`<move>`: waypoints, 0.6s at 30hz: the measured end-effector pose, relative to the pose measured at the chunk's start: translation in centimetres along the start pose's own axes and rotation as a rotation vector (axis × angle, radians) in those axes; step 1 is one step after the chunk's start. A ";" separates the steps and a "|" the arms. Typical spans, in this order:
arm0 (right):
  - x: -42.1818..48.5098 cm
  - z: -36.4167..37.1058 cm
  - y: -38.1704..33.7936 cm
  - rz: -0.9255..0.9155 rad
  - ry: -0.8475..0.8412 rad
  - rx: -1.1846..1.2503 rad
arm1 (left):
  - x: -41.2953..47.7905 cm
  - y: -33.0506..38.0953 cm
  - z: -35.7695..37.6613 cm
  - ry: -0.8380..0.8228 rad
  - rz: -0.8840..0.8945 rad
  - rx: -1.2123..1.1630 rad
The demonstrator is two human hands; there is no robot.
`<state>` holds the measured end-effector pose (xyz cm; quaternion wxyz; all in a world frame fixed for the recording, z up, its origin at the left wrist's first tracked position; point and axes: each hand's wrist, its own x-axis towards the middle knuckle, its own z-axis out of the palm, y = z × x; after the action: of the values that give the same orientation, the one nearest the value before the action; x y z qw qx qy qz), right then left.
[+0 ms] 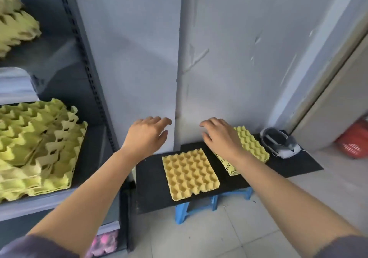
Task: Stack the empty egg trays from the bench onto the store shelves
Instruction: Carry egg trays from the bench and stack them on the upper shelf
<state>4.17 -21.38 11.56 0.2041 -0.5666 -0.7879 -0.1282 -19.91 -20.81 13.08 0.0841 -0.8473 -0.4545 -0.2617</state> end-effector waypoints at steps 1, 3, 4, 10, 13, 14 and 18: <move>-0.5 1.1 0.8 0.014 -0.035 -0.006 | 0.0 0.1 1.7 -0.030 -0.011 -0.010; -1.2 3.5 2.4 0.030 -0.102 -0.006 | 0.2 0.0 5.0 -0.085 -0.026 -0.017; -1.6 4.4 2.9 0.039 -0.127 0.002 | 0.2 -0.2 6.4 -0.111 -0.035 -0.021; -2.3 11.2 6.5 0.151 -0.311 0.023 | 1.0 -1.8 16.1 -0.220 -0.061 -0.101; -3.0 14.4 8.4 0.203 -0.405 0.057 | 0.9 -1.9 20.1 -0.294 -0.113 -0.162; -3.5 15.2 8.9 0.224 -0.434 0.070 | 0.7 -1.9 21.1 -0.323 -0.135 -0.184; -5.3 19.6 11.0 0.320 -0.545 0.120 | -0.7 -2.0 26.5 -0.444 -0.224 -0.224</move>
<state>12.58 -13.77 -8.58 0.0366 -0.6839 -0.7205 0.1088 -12.13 -10.17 -9.96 -0.1414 -0.8324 -0.5209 -0.1257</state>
